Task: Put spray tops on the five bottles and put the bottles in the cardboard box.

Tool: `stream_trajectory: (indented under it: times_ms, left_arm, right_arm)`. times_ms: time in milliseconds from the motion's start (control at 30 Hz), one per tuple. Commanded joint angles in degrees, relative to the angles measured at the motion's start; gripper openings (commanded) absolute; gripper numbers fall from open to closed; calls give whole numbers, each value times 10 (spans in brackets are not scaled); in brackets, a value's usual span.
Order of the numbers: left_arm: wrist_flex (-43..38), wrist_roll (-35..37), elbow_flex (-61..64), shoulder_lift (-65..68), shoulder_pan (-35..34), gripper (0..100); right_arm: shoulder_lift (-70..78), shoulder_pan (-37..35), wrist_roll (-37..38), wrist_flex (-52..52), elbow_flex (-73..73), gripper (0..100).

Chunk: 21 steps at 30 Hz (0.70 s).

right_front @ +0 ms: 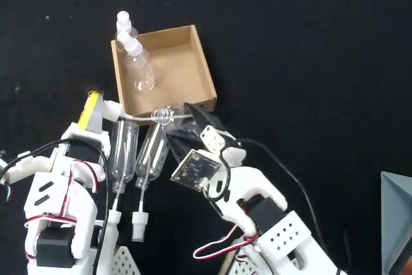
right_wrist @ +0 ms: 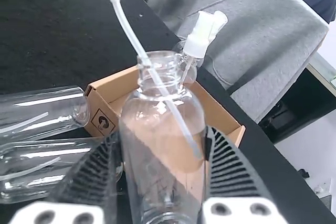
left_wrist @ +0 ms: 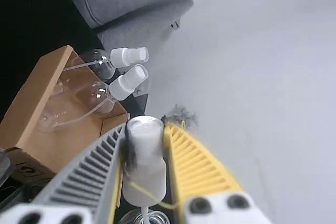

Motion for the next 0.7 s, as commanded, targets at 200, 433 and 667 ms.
stream_trajectory:
  times_ms: [200,433,667]
  left_arm:
    - [-2,-25,-1,1,53,29]
    - [-2,-34,5,1,86,29]
    - [2,-66,6,1,124,29]
  right_arm:
    - [-13,-31,25,-14,2,92]
    - [-16,-31,27,-14,5,92]
    - [-16,-30,27,-14,5,92]
